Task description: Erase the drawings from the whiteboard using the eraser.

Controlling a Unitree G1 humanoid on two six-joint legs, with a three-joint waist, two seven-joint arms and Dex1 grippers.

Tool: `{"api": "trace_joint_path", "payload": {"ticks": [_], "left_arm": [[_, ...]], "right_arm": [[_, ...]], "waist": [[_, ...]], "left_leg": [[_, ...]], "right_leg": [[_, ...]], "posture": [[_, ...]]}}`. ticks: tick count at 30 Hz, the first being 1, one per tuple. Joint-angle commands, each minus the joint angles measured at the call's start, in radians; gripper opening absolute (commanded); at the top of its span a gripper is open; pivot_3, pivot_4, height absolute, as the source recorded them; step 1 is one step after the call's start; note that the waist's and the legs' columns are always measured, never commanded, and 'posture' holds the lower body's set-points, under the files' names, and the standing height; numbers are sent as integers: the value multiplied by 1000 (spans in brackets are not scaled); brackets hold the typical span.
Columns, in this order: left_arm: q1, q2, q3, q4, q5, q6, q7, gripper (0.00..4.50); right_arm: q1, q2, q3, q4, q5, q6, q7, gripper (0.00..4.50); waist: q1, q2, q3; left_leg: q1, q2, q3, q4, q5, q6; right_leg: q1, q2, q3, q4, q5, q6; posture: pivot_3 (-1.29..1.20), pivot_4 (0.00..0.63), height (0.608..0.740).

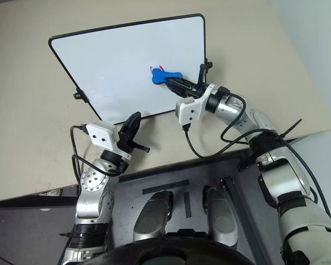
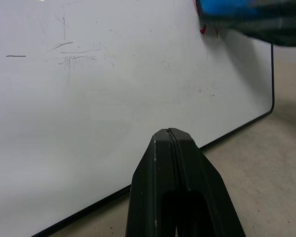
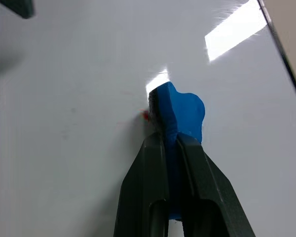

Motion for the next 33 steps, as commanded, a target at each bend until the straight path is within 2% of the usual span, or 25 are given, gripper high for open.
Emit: {"api": "trace_joint_path", "payload": {"ticks": [1, 7, 11, 16, 27, 33], "left_arm": [[-7, 6, 6, -21, -2, -18, -3, 0], [-6, 8, 6, -22, -4, -18, -6, 0], [-11, 9, 5, -21, -5, -17, -7, 0], [-16, 9, 4, -17, -6, -16, -9, 0], [-21, 12, 3, -13, -7, -17, -14, 0], [-25, 15, 4, -11, -9, -16, -16, 0]], "right_arm": [[-7, -2, 15, 31, -14, -7, -15, 4], [-18, -8, 3, 36, -22, -14, -44, 4], [-42, -19, -28, 6, -51, 0, -131, 4], [-47, -30, -40, -22, -55, 6, -172, 4], [34, -19, 28, 21, -55, 8, -88, 4], [36, -18, 29, 24, -56, 19, -90, 4]], "waist": [[0, 0, 0], [-1, 0, 0], [-1, 0, 0], [-1, 0, 0], [-2, 0, 0], [-3, 0, 0]], "left_leg": [[0, 0, 0, 0, 0, 0], [0, 0, 0, 0, 0, 0], [0, 0, 0, 0, 0, 0], [-1, 0, 0, 0, 0, 0], [-1, 1, 0, -1, -1, 0], [0, 1, 0, -1, -1, 0]], "right_leg": [[0, 0, 0, 0, 0, 0], [0, 0, 0, 0, 0, -1], [0, 0, 0, 0, 0, -1], [-1, 0, 0, 0, 0, -1], [-1, 0, 0, -1, 0, 0], [-1, 0, 0, -1, 1, -1]], "posture": [[0, 150, 740], [0, 150, 740], [0, 150, 740], [0, 150, 740], [0, 150, 740], [0, 150, 740]]}}
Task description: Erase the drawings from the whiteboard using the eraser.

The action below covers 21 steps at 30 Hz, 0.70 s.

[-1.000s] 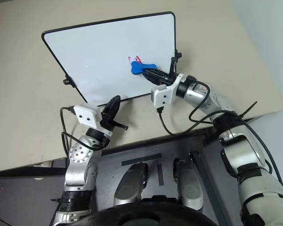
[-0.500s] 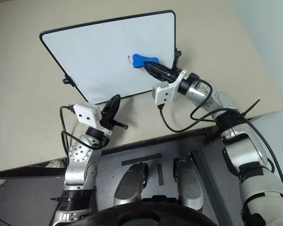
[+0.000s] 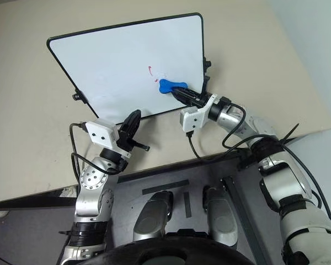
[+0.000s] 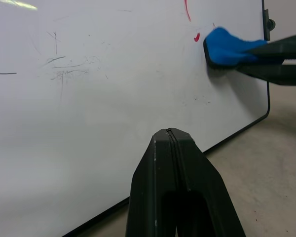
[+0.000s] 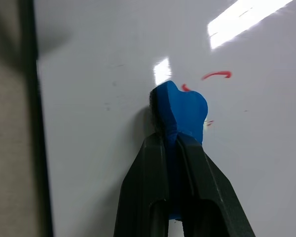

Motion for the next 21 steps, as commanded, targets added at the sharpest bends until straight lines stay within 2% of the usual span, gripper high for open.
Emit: {"api": "trace_joint_path", "payload": {"ticks": [1, 12, 17, 21], "left_arm": [[-9, 6, 5, -12, -7, -15, -10, 0], [-10, 8, 8, -16, -9, -10, -15, 0], [-11, 8, 8, -17, -10, -8, -16, 0], [-10, 8, 7, -18, -10, -6, -15, 0]], "right_arm": [[-13, -2, -9, -10, 3, 20, -6, 4], [-55, -18, -55, -104, -51, 67, -154, 4], [-49, -15, -39, -103, -48, 81, -160, 4], [-24, -7, -11, -82, -29, 72, -105, 4]], "waist": [[0, 0, 0], [-1, 0, 0], [-1, 0, 0], [-1, 0, 0]], "left_leg": [[0, 0, 0, 0, 0, 0], [-2, 0, 0, 0, 0, 0], [-2, 0, 0, 0, 0, 0], [-3, 0, 0, 0, 0, 0]], "right_leg": [[0, 0, 0, 0, 0, 0], [-2, 0, 0, 0, 0, 0], [-2, 0, 0, -1, 0, 0], [-3, 0, 0, -1, 0, 0]], "posture": [[0, 150, 740], [0, 150, 740], [0, 150, 740], [0, 150, 740]]}}
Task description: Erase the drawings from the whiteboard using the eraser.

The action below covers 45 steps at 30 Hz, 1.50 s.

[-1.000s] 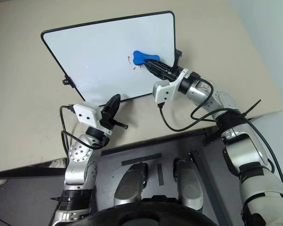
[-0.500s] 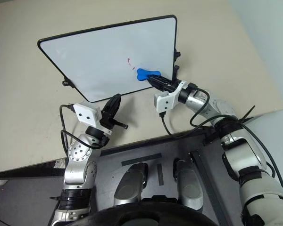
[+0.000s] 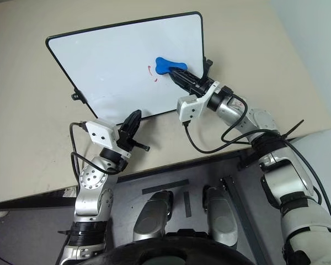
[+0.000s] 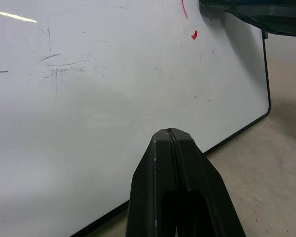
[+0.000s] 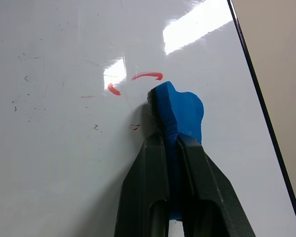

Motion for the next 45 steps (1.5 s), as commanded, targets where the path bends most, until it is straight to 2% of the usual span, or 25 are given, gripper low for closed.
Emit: {"api": "trace_joint_path", "payload": {"ticks": [1, 13, 21, 26, 36, 45], "left_arm": [[-7, 3, 5, -19, -8, -6, -2, 0], [-3, 2, 3, -24, -9, -4, -2, 0], [-6, 2, 3, -20, -9, -5, -3, 0], [-10, 3, 3, -17, -9, -4, -4, 0], [-8, 1, 2, -17, -9, -4, -3, 0], [-8, -4, 1, -13, -7, -11, 0, 0]], "right_arm": [[20, 3, 12, 4, 30, -2, 56, 4], [48, 11, 27, 12, 61, -5, 160, 4], [13, 4, -17, -12, 39, 6, 66, 4], [1, 13, -20, -56, 61, -16, 66, 4], [-4, 46, 12, -60, 78, -14, 129, 4], [53, 44, 49, -13, 73, -19, 212, 4]], "waist": [[0, 0, 0], [-3, 0, 0], [-3, 0, 0], [-3, 0, 0], [-2, 0, 0], [-3, 0, 0]], "left_leg": [[0, 0, 0, 0, 0, 0], [4, 0, 0, 0, 0, 0], [4, 0, 0, 0, 0, 0], [2, 0, 0, 0, 0, 0], [0, 0, 0, 0, -2, 0], [1, 0, 0, 0, -2, 0]], "right_leg": [[0, 0, 0, 0, 0, 0], [1, 0, 0, 1, 2, -2], [1, 1, 0, 0, 2, -2], [0, 0, 0, -1, 2, -1], [-3, 0, 0, -1, 1, -1], [-2, 0, 0, 0, 2, -1]], "posture": [[0, 150, 740], [0, 150, 740], [0, 150, 740], [0, 150, 740], [0, 150, 740], [0, 150, 740]]}}
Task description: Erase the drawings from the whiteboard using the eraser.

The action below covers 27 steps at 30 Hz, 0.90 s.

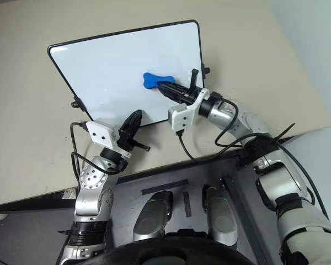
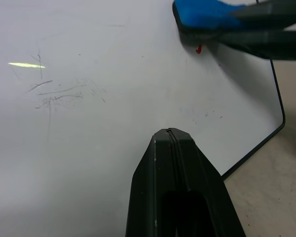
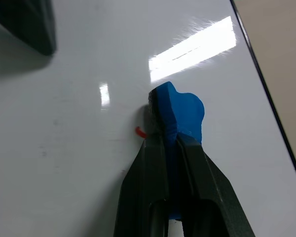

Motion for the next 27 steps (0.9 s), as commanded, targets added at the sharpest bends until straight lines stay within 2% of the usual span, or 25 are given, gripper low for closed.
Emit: {"api": "trace_joint_path", "payload": {"ticks": [1, 8, 20, 27], "left_arm": [[-6, -3, 2, -13, -5, -12, 1, 0], [-6, -4, 1, -13, -6, -12, 0, 0], [-13, -3, 1, -9, -6, -11, -1, 0], [-10, -4, 3, -12, -6, -10, 1, 0]], "right_arm": [[23, -2, 20, 24, 12, 7, 42, 4], [36, -9, 9, 9, 20, 11, 59, 4], [-51, 0, -51, -50, -9, 38, -93, 4], [10, -21, -48, -102, 16, 41, -53, 4]], "waist": [[0, 0, 0], [0, 0, 0], [0, 0, 0], [0, 0, 0]], "left_leg": [[1, 0, 0, 0, 0, 0], [2, 0, 0, 0, 0, 0], [1, 0, 0, 0, 0, 0], [1, 0, 0, 0, -1, 0]], "right_leg": [[1, 0, 0, 0, 0, 0], [2, 0, 0, 0, 1, -1], [1, 0, 0, -1, 1, -1], [0, 0, 0, -1, 0, 0]], "posture": [[0, 150, 740], [0, 150, 740], [0, 150, 740], [0, 150, 740]]}}
